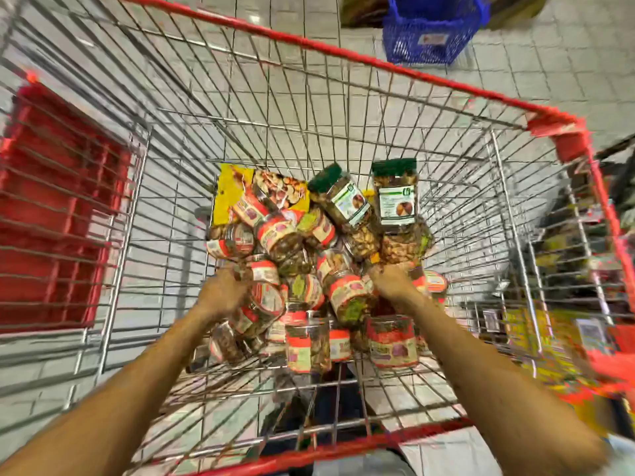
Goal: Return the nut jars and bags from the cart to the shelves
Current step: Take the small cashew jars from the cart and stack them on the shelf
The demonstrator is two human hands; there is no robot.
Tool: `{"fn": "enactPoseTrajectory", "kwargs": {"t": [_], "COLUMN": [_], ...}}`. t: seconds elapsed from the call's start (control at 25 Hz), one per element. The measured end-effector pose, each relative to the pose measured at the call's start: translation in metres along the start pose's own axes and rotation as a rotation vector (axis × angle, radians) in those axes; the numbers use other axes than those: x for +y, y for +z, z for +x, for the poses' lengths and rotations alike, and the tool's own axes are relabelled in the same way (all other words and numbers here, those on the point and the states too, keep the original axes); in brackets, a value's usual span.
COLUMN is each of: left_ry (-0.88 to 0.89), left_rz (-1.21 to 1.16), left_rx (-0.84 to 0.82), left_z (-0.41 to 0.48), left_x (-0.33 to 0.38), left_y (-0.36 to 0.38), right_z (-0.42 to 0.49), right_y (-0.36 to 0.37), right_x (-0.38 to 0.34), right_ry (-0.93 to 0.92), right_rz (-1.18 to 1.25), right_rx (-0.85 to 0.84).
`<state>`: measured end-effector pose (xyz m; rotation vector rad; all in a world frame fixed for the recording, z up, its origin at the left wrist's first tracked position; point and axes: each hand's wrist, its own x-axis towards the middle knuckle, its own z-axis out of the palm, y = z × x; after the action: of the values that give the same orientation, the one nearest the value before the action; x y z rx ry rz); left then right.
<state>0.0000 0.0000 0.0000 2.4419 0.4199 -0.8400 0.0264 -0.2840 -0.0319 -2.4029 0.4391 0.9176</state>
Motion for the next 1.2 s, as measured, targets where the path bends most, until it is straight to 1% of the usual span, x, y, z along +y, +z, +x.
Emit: {"fn": "enactPoseTrajectory", "kwargs": {"t": [0.08,0.12,0.16,0.2,0.24,0.32,0.4,0.48,0.52,0.56,0.64,0.72,0.76,0.84,0.92,0.96,1.04,1.12,1.2], "left_ry": [0.012,0.026,0.041,0.054,0.058,0.03,0.047,0.088,0.11,0.101,0.064,-0.046,-0.055,0.03,0.11,0.173,0.309,0.405,0.494], "left_rz": [0.02,0.02,0.012,-0.004,-0.019,-0.076,-0.072,-0.019,-0.06,-0.175,-0.464,-0.7,-0.808,-0.973,-1.063,-1.093,-1.112,-1.091,-1.018], "left_rx": [-0.041,-0.108,-0.203,-0.241,-0.22,-0.102,0.025,0.135,0.153,0.133,0.027,-0.134,-0.177,-0.191,-0.262,-0.339,-0.517,-0.627,-0.763], "left_z": [0.016,0.018,0.016,0.017,0.017,0.025,0.031,0.034,0.034,0.033,0.035,0.039,0.038,0.025,0.002,-0.013,-0.047,-0.086,-0.129], "left_x": [-0.018,-0.03,-0.038,-0.045,-0.05,-0.056,-0.057,-0.053,-0.049,-0.042,-0.022,0.001,0.012,0.038,0.068,0.083,0.118,0.147,0.177], "left_y": [0.012,0.022,0.032,0.045,0.058,0.076,0.088,0.092,0.091,0.085,0.068,0.045,0.032,-0.005,-0.039,-0.052,-0.065,-0.062,-0.045], "right_z": [0.024,0.031,0.036,0.042,0.046,0.055,0.056,0.055,0.056,0.054,0.041,0.019,0.006,-0.028,-0.072,-0.098,-0.152,-0.203,-0.258], "right_y": [0.02,0.032,0.043,0.053,0.06,0.067,0.072,0.068,0.064,0.058,0.038,0.012,-0.004,-0.041,-0.074,-0.087,-0.099,-0.1,-0.095], "right_x": [-0.005,-0.009,-0.014,-0.017,-0.019,-0.019,-0.017,-0.02,-0.021,-0.023,-0.034,-0.049,-0.058,-0.075,-0.078,-0.073,-0.054,-0.035,-0.006], "right_ry": [0.025,0.033,0.005,0.008,0.025,0.03,0.048,0.103,0.137,0.161,0.197,0.165,0.129,0.062,0.008,-0.058,-0.208,-0.264,-0.354], "right_rz": [-0.048,-0.093,-0.171,-0.232,-0.281,-0.332,-0.342,-0.283,-0.213,-0.131,0.046,0.252,0.36,0.669,1.064,1.248,1.548,1.731,1.847], "right_rx": [-0.079,-0.138,-0.199,-0.243,-0.275,-0.186,-0.123,-0.166,-0.226,-0.293,-0.343,-0.308,-0.28,-0.193,-0.142,-0.107,0.028,0.171,0.372]}}
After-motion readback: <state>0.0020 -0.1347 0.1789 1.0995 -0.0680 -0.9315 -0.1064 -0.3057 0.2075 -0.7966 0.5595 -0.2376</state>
